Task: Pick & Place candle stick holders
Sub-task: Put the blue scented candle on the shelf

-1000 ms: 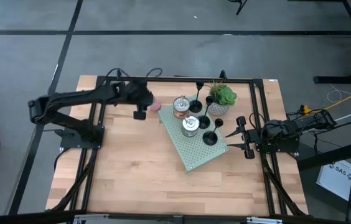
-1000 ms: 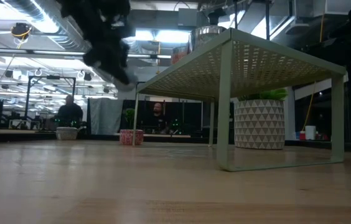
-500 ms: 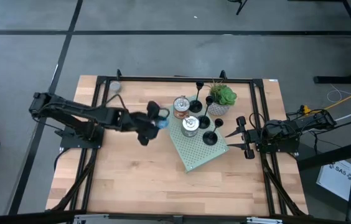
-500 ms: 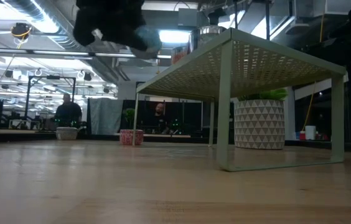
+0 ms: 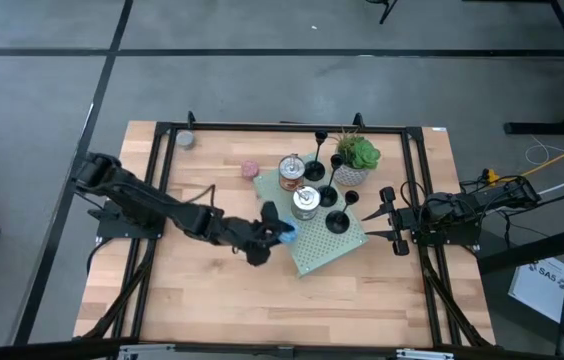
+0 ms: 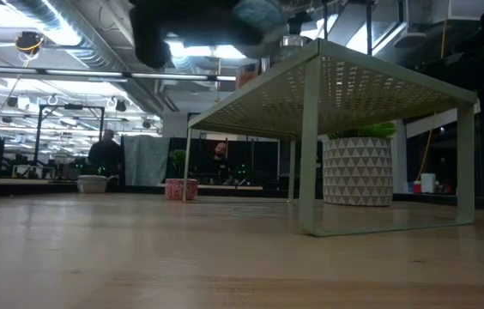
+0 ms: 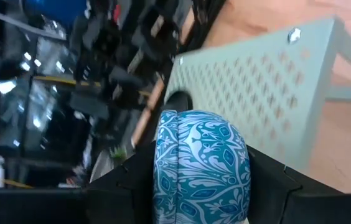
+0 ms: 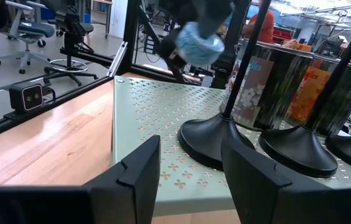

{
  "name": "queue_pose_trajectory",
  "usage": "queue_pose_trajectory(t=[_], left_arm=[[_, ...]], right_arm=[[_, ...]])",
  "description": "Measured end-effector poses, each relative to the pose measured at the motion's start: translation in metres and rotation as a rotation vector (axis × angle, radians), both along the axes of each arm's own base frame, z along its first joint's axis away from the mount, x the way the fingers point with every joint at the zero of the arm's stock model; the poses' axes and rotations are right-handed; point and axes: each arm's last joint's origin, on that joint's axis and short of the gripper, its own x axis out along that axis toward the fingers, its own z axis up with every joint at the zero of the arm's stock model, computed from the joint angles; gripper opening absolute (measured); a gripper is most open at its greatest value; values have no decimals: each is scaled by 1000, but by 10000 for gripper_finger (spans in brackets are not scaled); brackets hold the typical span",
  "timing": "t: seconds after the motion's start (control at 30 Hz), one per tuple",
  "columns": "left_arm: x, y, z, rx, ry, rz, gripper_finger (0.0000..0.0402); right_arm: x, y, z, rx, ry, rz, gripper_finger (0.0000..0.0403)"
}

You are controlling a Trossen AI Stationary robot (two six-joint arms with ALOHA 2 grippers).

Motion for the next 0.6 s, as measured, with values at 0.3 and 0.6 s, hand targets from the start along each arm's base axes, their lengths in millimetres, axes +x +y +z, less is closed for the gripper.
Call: queue_pose_trajectory(t=[0.3, 0.6], left_arm=[[17, -16, -25, 6, -29, -54, 174], [16, -25, -30, -41, -16, -98, 180]], right_arm=[[0, 0, 0, 0, 0, 1, 171], [0, 0, 0, 0, -1, 0, 171]])
